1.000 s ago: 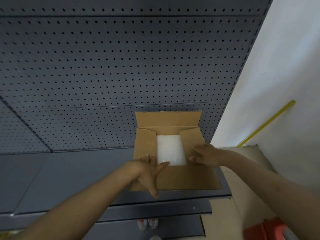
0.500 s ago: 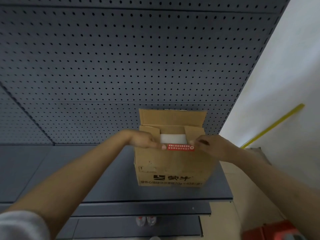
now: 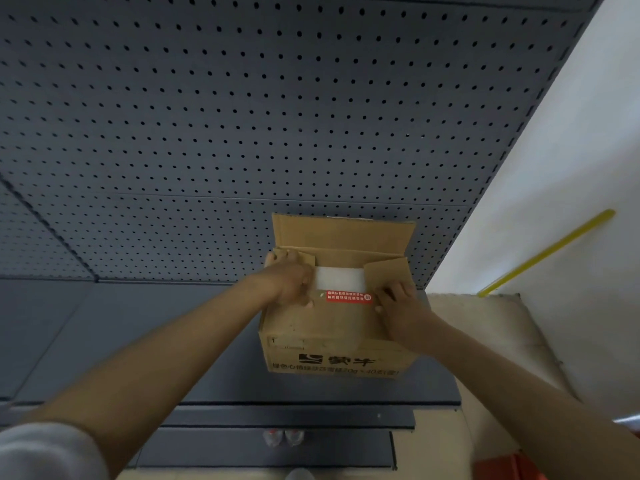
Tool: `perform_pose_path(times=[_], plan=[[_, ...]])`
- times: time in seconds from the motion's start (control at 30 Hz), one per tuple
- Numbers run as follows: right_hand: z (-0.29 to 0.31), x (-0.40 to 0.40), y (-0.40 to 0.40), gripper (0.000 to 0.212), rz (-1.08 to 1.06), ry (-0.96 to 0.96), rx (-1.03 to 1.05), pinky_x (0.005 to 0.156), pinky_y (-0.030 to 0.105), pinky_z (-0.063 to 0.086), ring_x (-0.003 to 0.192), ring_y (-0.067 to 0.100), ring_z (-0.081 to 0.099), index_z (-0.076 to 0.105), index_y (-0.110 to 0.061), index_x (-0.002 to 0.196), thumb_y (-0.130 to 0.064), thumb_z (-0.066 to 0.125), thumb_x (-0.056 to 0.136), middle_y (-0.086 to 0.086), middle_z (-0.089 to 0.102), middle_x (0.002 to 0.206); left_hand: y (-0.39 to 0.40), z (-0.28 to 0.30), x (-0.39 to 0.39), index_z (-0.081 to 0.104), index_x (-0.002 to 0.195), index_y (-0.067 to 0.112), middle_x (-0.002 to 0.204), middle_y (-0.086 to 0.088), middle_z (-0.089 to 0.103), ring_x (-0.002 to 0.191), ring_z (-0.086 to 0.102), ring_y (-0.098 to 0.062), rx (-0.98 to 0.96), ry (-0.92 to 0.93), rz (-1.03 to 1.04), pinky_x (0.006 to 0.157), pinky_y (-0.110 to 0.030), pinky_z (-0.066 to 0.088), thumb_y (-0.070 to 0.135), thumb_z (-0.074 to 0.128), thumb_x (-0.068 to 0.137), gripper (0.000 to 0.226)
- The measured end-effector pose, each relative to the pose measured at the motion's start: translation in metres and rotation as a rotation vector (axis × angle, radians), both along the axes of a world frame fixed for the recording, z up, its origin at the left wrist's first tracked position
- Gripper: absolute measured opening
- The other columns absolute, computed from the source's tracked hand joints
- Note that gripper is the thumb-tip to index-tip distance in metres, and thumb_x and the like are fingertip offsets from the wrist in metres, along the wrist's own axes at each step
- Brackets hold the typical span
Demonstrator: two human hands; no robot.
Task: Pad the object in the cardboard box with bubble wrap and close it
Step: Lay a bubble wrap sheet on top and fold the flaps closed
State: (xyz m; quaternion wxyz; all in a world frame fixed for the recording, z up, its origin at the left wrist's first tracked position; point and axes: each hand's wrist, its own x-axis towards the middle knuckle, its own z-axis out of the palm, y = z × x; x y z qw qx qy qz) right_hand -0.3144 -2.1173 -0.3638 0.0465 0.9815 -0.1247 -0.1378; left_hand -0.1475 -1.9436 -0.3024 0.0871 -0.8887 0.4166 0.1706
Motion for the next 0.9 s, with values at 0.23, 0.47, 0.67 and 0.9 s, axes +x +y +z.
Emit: perform_pose_path(times=[0.23,0.47,0.67,0.9], plan=[[0.021,0.022,0.005,0.068,0.048,-0.123,-0.062,0.101,0.062,0.039,0.131,0.044,0.041,0.038,-0.028,0.139,-0.027,0.055,0.074,0.02,0.045,0.142,-0.027,0.006,0.001,-0.042,0.135,0.02,0.138,-0.024,-0.05,0.119,-0.051,-0.048,0.073,-0.478,-0.09,0.089,-0.066,-0.034,0.065,0.083,0.042,0.162],[0.043,0.056,0.008,0.115,0.07,-0.327,-0.042,0.107,0.063,0.029,0.136,0.043,0.024,0.02,-0.023,0.15,-0.029,0.084,0.054,0.019,0.026,0.151,-0.034,-0.001,0.012,-0.035,0.141,0.023,0.15,-0.025,-0.032,0.133,-0.037,-0.045,0.117,-0.362,-0.053,0.086,-0.065,-0.036,0.056,0.086,0.049,0.155],[0.033,0.061,0.004,0.131,-0.022,-0.319,0.029,0.113,0.053,0.012,0.131,0.035,0.047,-0.004,-0.026,0.152,-0.04,0.085,0.057,0.015,0.047,0.142,-0.031,0.001,0.002,0.004,0.147,0.017,0.146,-0.019,0.021,0.137,0.021,-0.04,0.084,-0.278,-0.126,0.117,-0.056,0.004,0.04,0.087,0.058,0.124],[0.01,0.044,0.006,0.082,-0.069,-0.082,0.254,0.121,0.043,0.01,0.148,0.023,0.005,0.005,-0.031,0.152,-0.065,-0.011,0.078,0.002,0.002,0.161,-0.016,0.0,0.011,0.002,0.152,0.027,0.156,-0.006,0.018,0.141,0.022,-0.03,-0.064,0.225,-0.147,0.113,-0.043,0.028,0.032,0.079,0.073,0.11]])
